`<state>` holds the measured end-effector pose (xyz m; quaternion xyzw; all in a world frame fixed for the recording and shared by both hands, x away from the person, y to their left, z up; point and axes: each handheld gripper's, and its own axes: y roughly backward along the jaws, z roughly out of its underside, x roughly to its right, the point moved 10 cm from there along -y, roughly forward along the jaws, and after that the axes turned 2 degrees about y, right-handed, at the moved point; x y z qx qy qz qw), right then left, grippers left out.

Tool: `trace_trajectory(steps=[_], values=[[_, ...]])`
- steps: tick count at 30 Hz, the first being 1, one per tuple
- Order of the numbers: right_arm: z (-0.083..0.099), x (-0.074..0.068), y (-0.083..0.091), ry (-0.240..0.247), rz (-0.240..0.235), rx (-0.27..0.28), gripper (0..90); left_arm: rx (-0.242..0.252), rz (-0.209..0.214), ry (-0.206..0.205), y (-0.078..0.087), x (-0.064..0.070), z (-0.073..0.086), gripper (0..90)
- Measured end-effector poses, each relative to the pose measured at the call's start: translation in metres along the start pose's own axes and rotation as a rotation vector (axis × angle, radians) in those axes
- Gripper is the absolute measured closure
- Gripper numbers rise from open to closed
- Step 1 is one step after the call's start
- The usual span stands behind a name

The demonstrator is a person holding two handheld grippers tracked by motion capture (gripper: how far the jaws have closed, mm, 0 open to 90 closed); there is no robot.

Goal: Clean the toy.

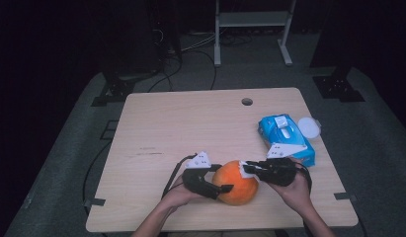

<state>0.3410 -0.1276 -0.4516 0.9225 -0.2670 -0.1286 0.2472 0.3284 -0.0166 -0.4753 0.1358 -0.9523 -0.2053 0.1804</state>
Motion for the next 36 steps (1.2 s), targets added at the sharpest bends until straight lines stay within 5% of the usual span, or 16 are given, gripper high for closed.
trace_trajectory(steps=[4, 8, 12, 14, 16, 19, 22, 25, 27, 31, 33, 36], values=[[0.0, -0.016, -0.003, 0.027, -0.042, -0.006, 80.3, -0.002, 0.035, 0.074, -0.002, 0.0, 0.002, 10.0], [-0.002, -0.024, -0.006, 0.061, -0.045, -0.021, 80.2, -0.016, 0.021, 0.03, -0.003, 0.002, 0.006, 19.6], [-0.01, -0.024, 0.002, 0.061, -0.034, 0.013, 80.4, 0.049, -0.015, -0.102, 0.006, 0.009, -0.01, 30.9], [-0.02, -0.026, 0.01, 0.079, -0.014, 0.052, 80.5, 0.067, -0.081, -0.204, 0.009, 0.01, -0.018, 31.9], [-0.028, -0.032, 0.011, 0.08, -0.041, 0.089, 80.5, 0.042, -0.16, -0.329, 0.005, 0.01, -0.017, 32.0], [-0.025, -0.047, -0.005, 0.152, -0.031, 0.047, 80.3, -0.002, -0.168, -0.404, -0.003, 0.012, -0.006, 30.8], [-0.024, -0.045, -0.007, 0.149, -0.027, 0.043, 80.4, 0.007, -0.148, -0.375, 0.001, 0.009, -0.004, 30.0], [-0.019, -0.02, -0.003, 0.11, 0.033, 0.038, 80.4, 0.004, -0.134, -0.348, 0.003, 0.005, -0.002, 27.2], [-0.011, -0.006, -0.003, 0.049, 0.027, 0.036, 80.4, 0.014, -0.12, -0.268, 0.004, 0.002, -0.004, 19.0], [-0.007, -0.001, -0.003, 0.022, 0.023, 0.032, 80.4, 0.017, -0.1, -0.09, 0.004, -0.01, -0.003, 12.7], [-0.008, -0.007, -0.005, 0.031, 0.011, 0.029, 80.5, -0.002, -0.094, -0.08, 0.003, -0.012, 0.001, 13.5], [-0.009, -0.023, -0.011, 0.067, 0.009, 0.023, 80.6, -0.032, -0.107, -0.123, 0.005, -0.009, 0.003, 16.5]])
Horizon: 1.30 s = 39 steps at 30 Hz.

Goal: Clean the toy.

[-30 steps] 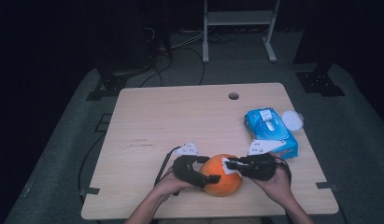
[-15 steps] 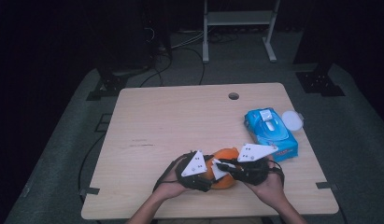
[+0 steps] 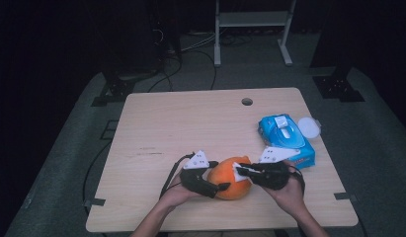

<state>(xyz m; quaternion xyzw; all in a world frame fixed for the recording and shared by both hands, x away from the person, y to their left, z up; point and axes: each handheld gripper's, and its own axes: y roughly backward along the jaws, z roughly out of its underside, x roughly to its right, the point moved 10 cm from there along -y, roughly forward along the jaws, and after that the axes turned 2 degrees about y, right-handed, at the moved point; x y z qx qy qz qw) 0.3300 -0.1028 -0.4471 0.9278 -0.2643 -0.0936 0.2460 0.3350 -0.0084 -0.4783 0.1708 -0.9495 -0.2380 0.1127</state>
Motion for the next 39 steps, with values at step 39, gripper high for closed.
trace_trajectory(steps=[39], values=[[0.0, 0.006, -0.002, -0.006, 0.023, -0.01, 80.8, -0.028, 0.075, -0.01, 0.007, 0.005, -0.002, 15.4]])
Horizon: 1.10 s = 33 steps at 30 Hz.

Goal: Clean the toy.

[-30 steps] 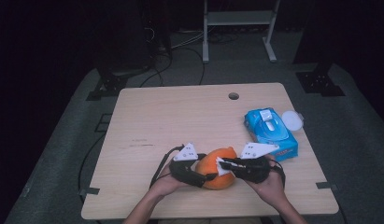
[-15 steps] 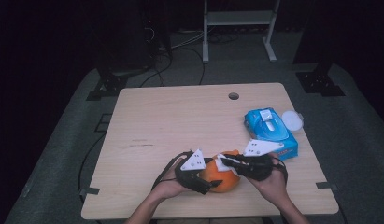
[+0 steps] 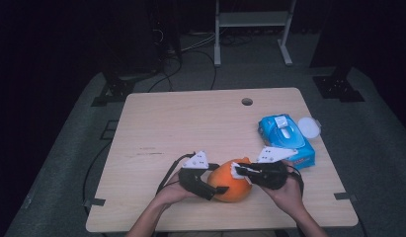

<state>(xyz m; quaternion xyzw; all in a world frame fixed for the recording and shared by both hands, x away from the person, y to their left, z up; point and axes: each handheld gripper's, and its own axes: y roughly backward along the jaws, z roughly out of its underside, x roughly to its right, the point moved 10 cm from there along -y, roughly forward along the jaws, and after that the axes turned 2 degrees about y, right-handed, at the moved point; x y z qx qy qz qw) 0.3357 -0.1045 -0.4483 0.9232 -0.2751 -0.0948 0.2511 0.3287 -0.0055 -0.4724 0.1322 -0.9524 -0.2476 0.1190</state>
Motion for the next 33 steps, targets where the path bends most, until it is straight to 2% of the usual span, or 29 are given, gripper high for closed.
trace_trajectory(steps=[3, 6, 8, 12, 18, 20, 21, 24, 27, 29, 30, 31, 32, 33], values=[[-0.001, 0.003, -0.001, 0.0, 0.028, 0.001, 80.7, 0.007, -0.031, -0.028, 0.002, 0.002, -0.004, 13.4], [0.0, 0.005, -0.001, -0.026, 0.018, 0.005, 80.7, -0.015, -0.084, -0.036, -0.001, -0.003, -0.003, 13.5], [0.0, 0.005, 0.0, -0.024, 0.017, -0.001, 80.8, -0.017, -0.079, -0.015, 0.0, -0.007, -0.001, 14.3], [0.001, 0.003, 0.002, -0.028, 0.018, -0.011, 80.7, -0.013, -0.146, 0.016, 0.011, -0.023, 0.001, 15.4], [0.002, 0.002, 0.001, -0.034, 0.015, -0.016, 80.7, -0.008, -0.143, 0.034, 0.01, -0.021, -0.001, 15.3], [0.001, 0.001, 0.001, -0.033, 0.007, -0.016, 80.6, 0.016, -0.092, 0.054, 0.01, -0.015, -0.005, 15.3], [0.001, -0.001, 0.001, -0.034, 0.002, -0.015, 80.6, 0.013, -0.071, 0.05, 0.008, -0.011, -0.005, 15.3], [0.001, -0.003, 0.0, -0.029, 0.0, -0.02, 80.6, -0.019, -0.068, 0.02, 0.002, -0.005, -0.002, 11.6], [0.0, -0.005, 0.0, -0.03, -0.006, -0.015, 80.6, -0.025, -0.079, -0.001, -0.003, -0.004, 0.001, 14.3], [-0.005, -0.012, 0.001, 0.012, 0.004, -0.008, 80.5, -0.026, -0.084, -0.039, -0.004, -0.001, 0.0, 16.7], [-0.008, -0.016, 0.0, 0.034, -0.001, 0.002, 80.4, -0.022, -0.081, -0.072, -0.005, 0.002, -0.001, 18.4], [-0.012, -0.026, -0.001, 0.042, -0.027, 0.014, 80.4, -0.022, -0.079, -0.093, -0.006, 0.004, -0.001, 20.1], [-0.014, -0.031, -0.003, 0.052, -0.043, 0.016, 80.4, -0.032, -0.082, -0.14, -0.007, 0.008, 0.0, 20.8], [-0.016, -0.037, -0.007, 0.08, -0.046, 0.013, 80.3, -0.036, -0.085, -0.162, -0.008, 0.009, 0.0, 21.2]])
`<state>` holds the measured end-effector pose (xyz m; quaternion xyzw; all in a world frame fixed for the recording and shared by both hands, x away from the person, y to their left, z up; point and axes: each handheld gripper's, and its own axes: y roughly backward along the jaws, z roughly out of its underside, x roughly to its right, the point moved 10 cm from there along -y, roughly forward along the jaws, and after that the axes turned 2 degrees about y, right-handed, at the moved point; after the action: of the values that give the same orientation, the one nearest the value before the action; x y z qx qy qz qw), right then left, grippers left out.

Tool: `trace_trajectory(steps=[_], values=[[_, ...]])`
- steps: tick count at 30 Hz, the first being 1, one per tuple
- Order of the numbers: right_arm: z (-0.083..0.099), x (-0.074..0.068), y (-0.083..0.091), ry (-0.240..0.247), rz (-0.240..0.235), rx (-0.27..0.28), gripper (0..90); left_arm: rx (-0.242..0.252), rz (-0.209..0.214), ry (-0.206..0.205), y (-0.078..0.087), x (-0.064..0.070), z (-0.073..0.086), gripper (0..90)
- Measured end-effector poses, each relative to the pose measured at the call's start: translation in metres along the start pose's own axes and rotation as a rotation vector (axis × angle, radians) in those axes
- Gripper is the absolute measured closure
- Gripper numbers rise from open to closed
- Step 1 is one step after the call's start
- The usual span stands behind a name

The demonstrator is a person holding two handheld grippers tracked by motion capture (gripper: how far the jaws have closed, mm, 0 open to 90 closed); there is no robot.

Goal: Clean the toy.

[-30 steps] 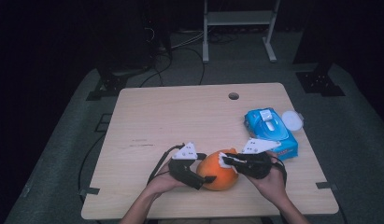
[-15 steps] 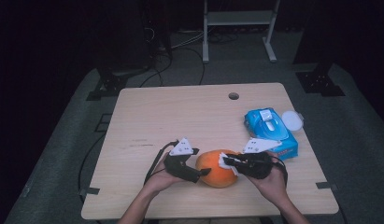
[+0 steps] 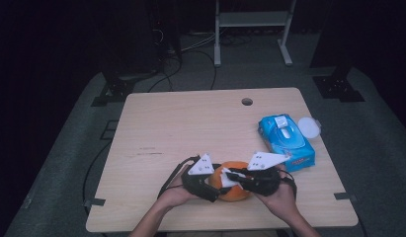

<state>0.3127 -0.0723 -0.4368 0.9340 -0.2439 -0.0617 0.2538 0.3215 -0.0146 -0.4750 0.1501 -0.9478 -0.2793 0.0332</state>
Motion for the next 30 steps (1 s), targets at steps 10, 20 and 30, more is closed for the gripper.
trace_trajectory(steps=[10, 20, 30], values=[[0.014, 0.03, 0.012, -0.068, 0.062, -0.003, 80.5, 0.027, 0.036, 0.027, 0.003, -0.004, 0.003, 20.2], [0.008, 0.018, 0.004, 0.0, 0.043, -0.003, 80.3, 0.021, 0.012, 0.066, 0.006, -0.012, 0.004, 25.8], [0.017, 0.036, 0.011, -0.08, 0.06, 0.013, 80.2, 0.08, 0.042, 0.051, 0.006, -0.013, 0.0, 16.1]])
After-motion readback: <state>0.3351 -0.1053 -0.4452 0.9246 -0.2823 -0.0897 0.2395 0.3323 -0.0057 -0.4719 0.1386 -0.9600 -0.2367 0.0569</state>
